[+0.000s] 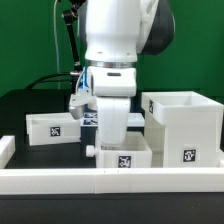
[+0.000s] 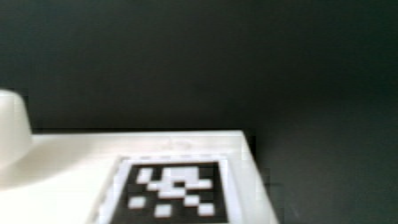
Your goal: Assemble drawer
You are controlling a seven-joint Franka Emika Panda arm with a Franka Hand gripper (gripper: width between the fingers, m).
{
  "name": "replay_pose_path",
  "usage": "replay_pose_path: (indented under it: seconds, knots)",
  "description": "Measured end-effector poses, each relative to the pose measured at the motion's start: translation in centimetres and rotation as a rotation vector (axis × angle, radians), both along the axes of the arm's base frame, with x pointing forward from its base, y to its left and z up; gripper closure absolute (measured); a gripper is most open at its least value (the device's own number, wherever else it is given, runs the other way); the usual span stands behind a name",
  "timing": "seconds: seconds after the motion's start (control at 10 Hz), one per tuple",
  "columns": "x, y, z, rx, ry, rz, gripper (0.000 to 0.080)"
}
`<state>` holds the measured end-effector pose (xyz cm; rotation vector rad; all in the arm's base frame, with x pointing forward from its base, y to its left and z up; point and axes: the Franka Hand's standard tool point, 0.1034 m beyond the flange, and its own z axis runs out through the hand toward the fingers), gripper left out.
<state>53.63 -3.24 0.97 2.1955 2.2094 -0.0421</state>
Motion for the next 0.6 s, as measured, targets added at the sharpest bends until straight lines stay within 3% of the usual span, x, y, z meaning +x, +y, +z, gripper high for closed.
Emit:
replay_pose_path:
  seconds: [0.6]
  knots:
    - [0.07,0.57,-0.14,0.001,0.001,0.010,0.0757]
